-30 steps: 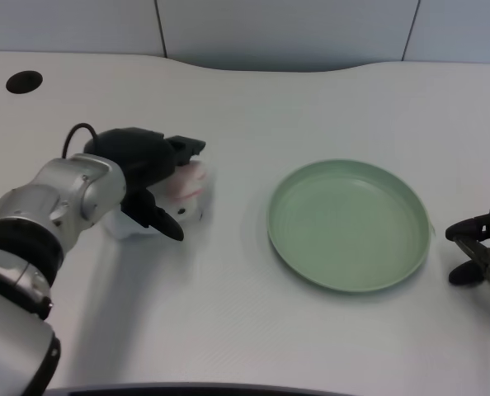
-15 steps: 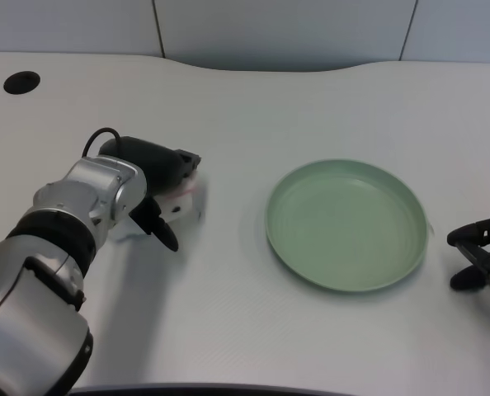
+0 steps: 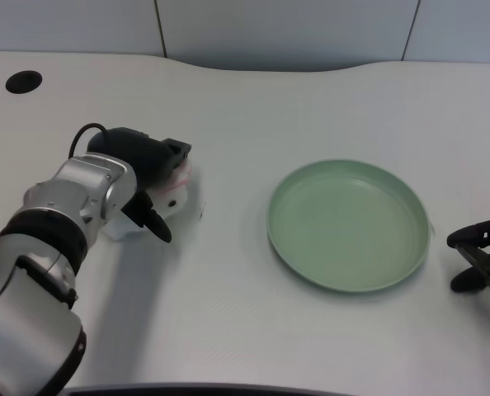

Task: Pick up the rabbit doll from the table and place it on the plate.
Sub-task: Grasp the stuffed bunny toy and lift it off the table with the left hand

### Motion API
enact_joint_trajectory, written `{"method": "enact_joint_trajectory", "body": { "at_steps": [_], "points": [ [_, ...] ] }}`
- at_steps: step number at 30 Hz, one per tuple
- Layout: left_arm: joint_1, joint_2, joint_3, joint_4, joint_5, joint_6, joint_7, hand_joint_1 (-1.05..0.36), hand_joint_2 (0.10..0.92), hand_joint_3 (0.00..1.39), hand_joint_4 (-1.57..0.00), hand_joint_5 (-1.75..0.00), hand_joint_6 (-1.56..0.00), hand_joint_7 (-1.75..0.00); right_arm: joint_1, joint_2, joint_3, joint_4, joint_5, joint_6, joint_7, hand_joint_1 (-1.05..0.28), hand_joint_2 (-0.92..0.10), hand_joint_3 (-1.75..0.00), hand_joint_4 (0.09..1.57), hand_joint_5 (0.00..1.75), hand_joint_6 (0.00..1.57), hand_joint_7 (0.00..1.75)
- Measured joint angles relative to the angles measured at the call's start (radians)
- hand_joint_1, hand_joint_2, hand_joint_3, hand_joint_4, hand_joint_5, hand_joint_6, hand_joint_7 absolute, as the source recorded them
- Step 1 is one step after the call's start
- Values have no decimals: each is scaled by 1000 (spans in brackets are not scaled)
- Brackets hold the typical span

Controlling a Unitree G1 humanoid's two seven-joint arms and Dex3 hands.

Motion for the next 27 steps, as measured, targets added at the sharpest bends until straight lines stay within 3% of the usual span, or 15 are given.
{"method": "enact_joint_trajectory", "body": {
  "at_steps": [14,19,24,27],
  "points": [
    [0,30,56,0,-69,13,-1,-1019,872,2,-1,0,1,1,11,0,0,-17,0,11,1,-799,-921,-83,941,1003,846,917],
    [0,36,60,0,-79,14,-9,-1020,864,0,-18,-9,1,1,16,0,0,-46,0,31,-4,-797,-920,-73,948,1005,848,920],
    [1,39,69,4,-82,15,-11,-1020,855,1,-40,-20,-2,-1,24,0,1,-57,-1,31,-4,-804,-921,-87,941,1000,845,922],
    [1,36,76,8,-86,29,-17,-1021,856,1,-41,-19,-4,-1,41,0,1,-76,-1,32,-4,-803,-921,-89,945,999,845,922]
  ]
}}
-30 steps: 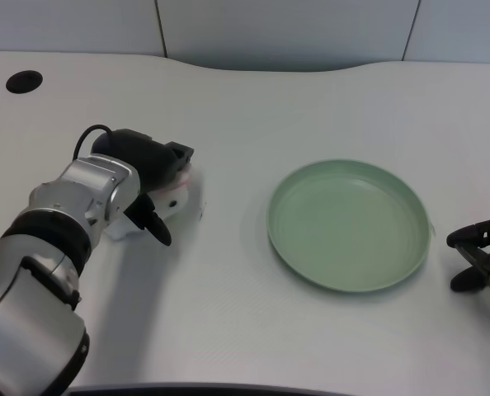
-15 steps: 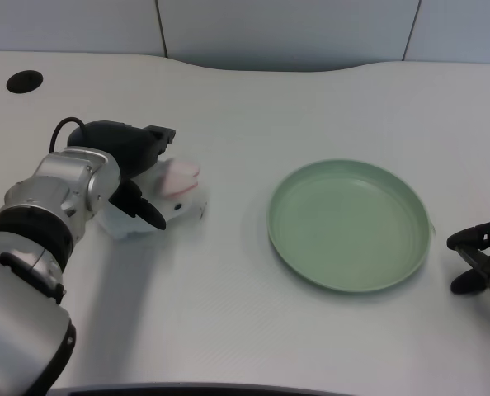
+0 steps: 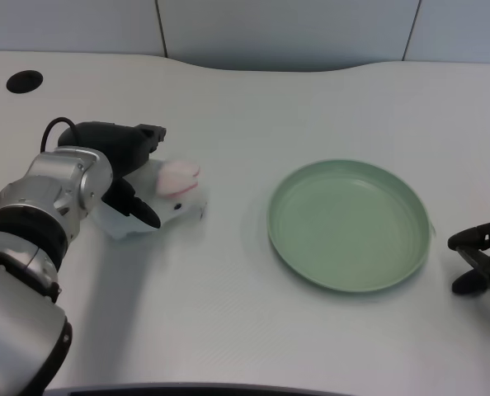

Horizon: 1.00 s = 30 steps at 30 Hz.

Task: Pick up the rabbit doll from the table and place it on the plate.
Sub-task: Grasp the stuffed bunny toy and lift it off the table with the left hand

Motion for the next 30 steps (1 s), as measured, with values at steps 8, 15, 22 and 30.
{"method": "enact_joint_trajectory", "body": {
  "at_steps": [8,15,22,30],
  "points": [
    [0,-20,-4,15,5,36,-20,-992,851,6,-31,-12,1,1,29,0,0,-41,2,2,3,-811,-921,-87,939,1000,854,922],
    [6,-30,-24,18,15,53,-20,-926,836,0,-135,-52,-98,-34,68,2,1,-98,3,22,4,-810,-921,-89,940,1009,843,922],
    [28,-42,-63,18,51,53,50,-635,788,0,-393,-109,-335,-52,91,3,1,-131,3,29,6,-814,-921,-105,937,1011,831,924],
    [54,-43,-76,19,63,30,139,-449,790,0,-442,-540,-650,-66,98,3,1,-137,8,29,15,-815,-920,-92,942,1004,840,922]
  ]
}}
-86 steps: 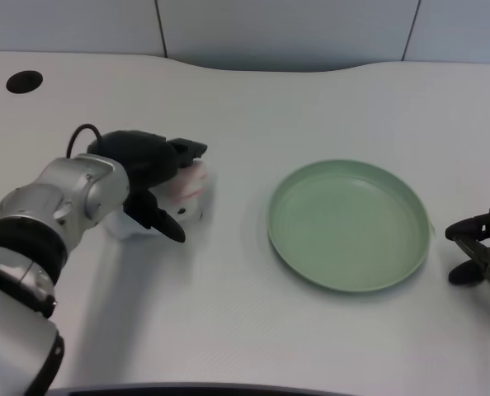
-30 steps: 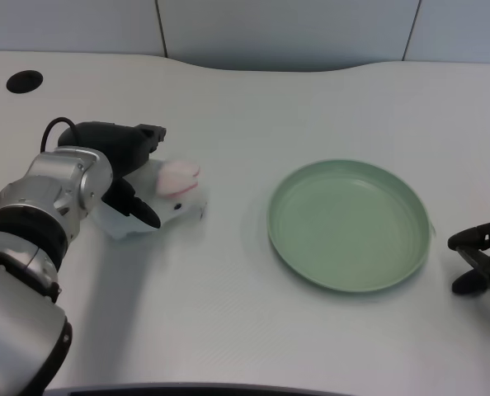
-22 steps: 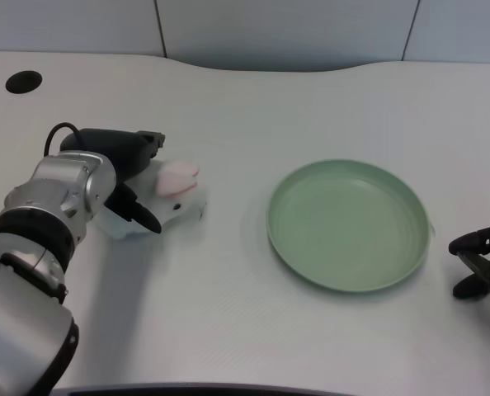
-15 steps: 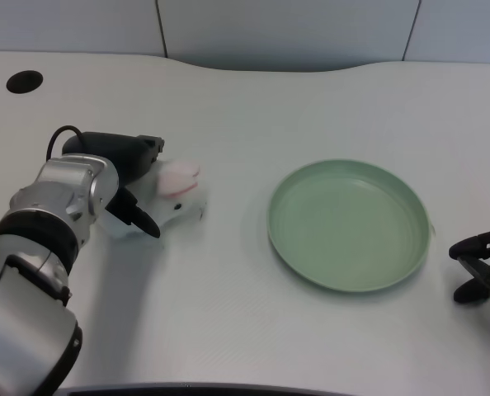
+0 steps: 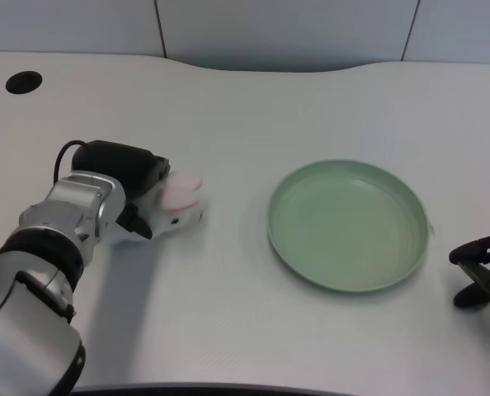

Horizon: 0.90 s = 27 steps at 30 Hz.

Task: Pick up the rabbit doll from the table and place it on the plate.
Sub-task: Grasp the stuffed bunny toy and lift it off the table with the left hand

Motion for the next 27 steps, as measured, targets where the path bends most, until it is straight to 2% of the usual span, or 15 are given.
{"method": "enact_joint_trajectory", "body": {
  "at_steps": [2,3,4,5,6,9,11,13,17,19,22,23,25,26,27],
  "points": [
    [3,0,-1,0,3,-11,16,-399,800,1,-308,-960,-679,-207,2,1,-1,0,12,0,8,-824,-914,-77,958,999,853,914],
    [4,1,-1,0,3,-18,22,-374,808,2,-262,-1135,-563,-499,3,3,-3,0,21,0,12,-825,-915,-70,965,994,858,907],
    [5,1,-1,0,3,-26,23,-347,818,2,-256,-1232,-445,-789,3,4,-4,0,27,0,16,-826,-913,-64,971,990,864,903],
    [6,3,-1,1,3,-39,35,-303,819,2,-299,-1356,-377,-1044,4,5,-4,0,31,0,18,-829,-918,-69,967,993,861,908],
    [8,6,0,1,3,-55,57,-288,823,4,-312,-1410,-347,-1139,5,5,-4,0,30,-1,18,-836,-919,-83,953,1003,849,923],
    [16,14,5,1,3,-90,106,-252,858,10,-327,-1535,-338,-1273,7,5,-2,1,21,-11,16,-830,-912,-82,905,1038,814,968],
    [24,17,8,1,2,-102,137,-231,869,7,-357,-1620,-356,-1366,7,5,-2,3,21,-12,16,-828,-911,-75,892,1047,805,978],
    [35,20,7,2,5,-112,184,-180,866,2,-492,-1720,-389,-1611,8,5,-1,5,19,-12,15,-829,-912,-70,886,1047,795,982],
    [40,29,1,4,19,-119,257,-188,909,18,-728,-1745,-488,-1737,8,5,0,6,14,-8,3,-822,-915,-61,892,1030,787,985],
    [40,30,-1,5,27,-119,269,-192,918,29,-776,-1746,-524,-1744,8,5,0,7,13,-2,-1,-817,-919,-59,891,1021,782,983],
    [38,29,8,4,25,-129,290,-197,921,61,-813,-1746,-554,-1746,5,5,1,18,11,-2,-3,-816,-920,-51,901,1007,787,973],
    [37,28,15,3,18,-135,290,-163,895,37,-812,-1746,-571,-1652,3,5,2,24,11,-5,-3,-816,-919,-47,918,1006,789,971],
    [30,22,47,1,-17,-156,285,-132,875,19,-802,-1746,-589,-1597,-4,5,2,41,11,-14,-3,-815,-920,-45,925,998,792,969],
    [20,15,65,-1,-36,-162,278,-93,858,5,-800,-1746,-556,-1723,-9,5,2,49,10,-16,-3,-817,-921,-51,906,988,789,967],
    [-11,2,89,-6,-57,-168,267,-93,858,5,-800,-1746,-556,-1723,-19,5,4,56,5,-19,-4,-817,-921,-51,906,988,789,967]
  ]
}}
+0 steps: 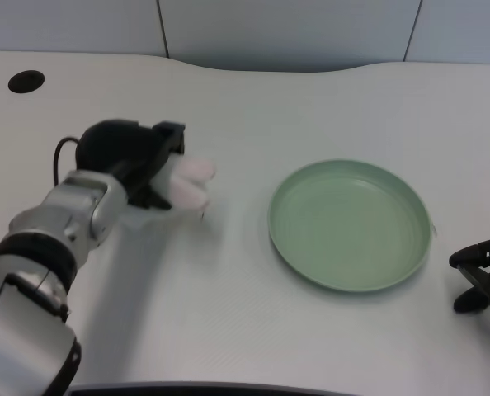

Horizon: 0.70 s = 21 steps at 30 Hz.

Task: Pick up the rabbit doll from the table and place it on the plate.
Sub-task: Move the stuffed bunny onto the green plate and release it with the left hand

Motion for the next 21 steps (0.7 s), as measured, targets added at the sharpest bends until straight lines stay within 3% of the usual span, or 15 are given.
{"method": "enact_joint_trajectory", "body": {
  "at_steps": [4,7,10,14,16,19,20,21],
  "points": [
    [-53,-32,26,-19,-28,-18,-33,-89,871,10,-797,-1746,-549,-1745,-25,-1,4,38,-27,-30,-9,-823,-921,-74,898,993,774,968],
    [-59,-53,31,-26,-33,-33,-44,-109,852,8,-811,-1746,-583,-1746,-36,-1,5,56,-29,-41,-10,-818,-918,-74,895,996,780,974],
    [-64,-87,31,-31,-34,-55,-62,-123,848,11,-822,-1746,-607,-1746,-48,-1,6,70,-29,-39,-15,-816,-919,-68,898,993,786,961],
    [-74,-147,29,-39,-34,-82,-86,-121,877,25,-816,-1746,-595,-1746,-68,4,18,71,-33,-24,-20,-822,-918,-55,904,987,804,934],
    [-81,-175,29,-39,-34,-83,-104,-118,899,36,-813,-1746,-587,-1746,-68,5,28,71,-40,-17,-34,-828,-920,-60,903,985,814,928],
    [-87,-216,28,-39,-34,-93,-118,-168,861,6,-824,-1746,-697,-1446,-71,7,37,65,-48,-10,-47,-838,-921,-54,933,980,826,884],
    [-88,-243,26,-40,-34,-102,-125,-168,861,6,-824,-1746,-697,-1446,-73,13,40,62,-49,-6,-48,-838,-921,-54,933,980,826,884],
    [-88,-250,26,-40,-34,-103,-124,-155,876,14,-853,-1746,-676,-1623,-73,16,41,62,-49,-6,-47,-844,-921,-48,971,939,854,842]
  ]
}}
